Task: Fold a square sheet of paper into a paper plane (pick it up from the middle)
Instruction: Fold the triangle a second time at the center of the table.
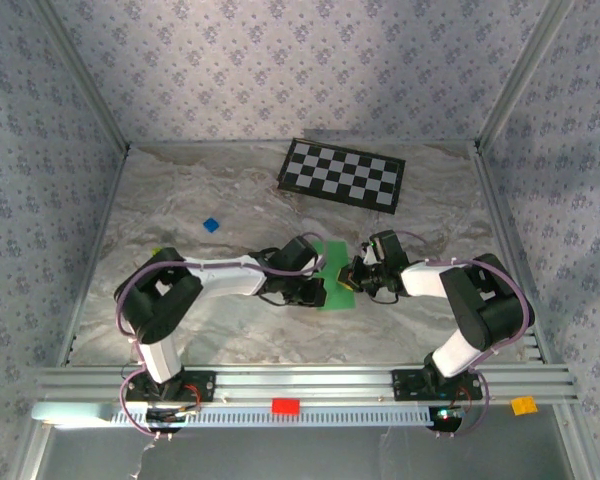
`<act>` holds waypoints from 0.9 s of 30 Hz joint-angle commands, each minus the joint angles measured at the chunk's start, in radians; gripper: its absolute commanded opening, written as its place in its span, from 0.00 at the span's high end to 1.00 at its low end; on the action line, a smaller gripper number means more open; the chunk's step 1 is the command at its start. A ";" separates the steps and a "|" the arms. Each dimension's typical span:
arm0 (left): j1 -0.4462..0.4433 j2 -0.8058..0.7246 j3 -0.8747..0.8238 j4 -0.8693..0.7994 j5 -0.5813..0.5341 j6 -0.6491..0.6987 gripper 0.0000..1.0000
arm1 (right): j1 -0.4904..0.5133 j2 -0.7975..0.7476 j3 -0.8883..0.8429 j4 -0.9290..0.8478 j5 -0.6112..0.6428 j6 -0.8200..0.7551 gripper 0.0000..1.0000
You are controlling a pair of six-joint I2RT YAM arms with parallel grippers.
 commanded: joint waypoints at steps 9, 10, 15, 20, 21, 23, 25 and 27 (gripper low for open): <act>-0.010 0.041 -0.014 -0.009 0.019 0.023 0.93 | -0.004 0.040 -0.030 -0.108 0.102 -0.009 1.00; -0.010 0.041 -0.029 -0.008 0.015 0.020 0.93 | -0.005 0.040 -0.030 -0.107 0.103 -0.010 1.00; -0.011 0.028 -0.092 0.010 0.010 0.008 0.94 | -0.007 0.042 -0.032 -0.109 0.104 -0.013 1.00; -0.013 0.005 -0.110 0.011 0.001 0.000 0.93 | -0.006 0.046 -0.029 -0.102 0.099 -0.014 1.00; -0.012 -0.002 -0.105 0.013 0.004 0.000 0.94 | -0.006 0.046 -0.027 -0.100 0.095 -0.016 1.00; -0.012 -0.026 -0.093 0.018 0.008 -0.002 0.93 | -0.007 0.042 -0.022 -0.091 0.081 -0.020 1.00; -0.012 -0.062 -0.078 0.020 0.004 -0.001 0.94 | -0.006 0.032 -0.013 -0.082 0.061 -0.033 1.00; -0.009 -0.101 -0.061 0.020 -0.013 0.003 0.93 | -0.007 0.016 0.004 -0.079 0.039 -0.048 0.99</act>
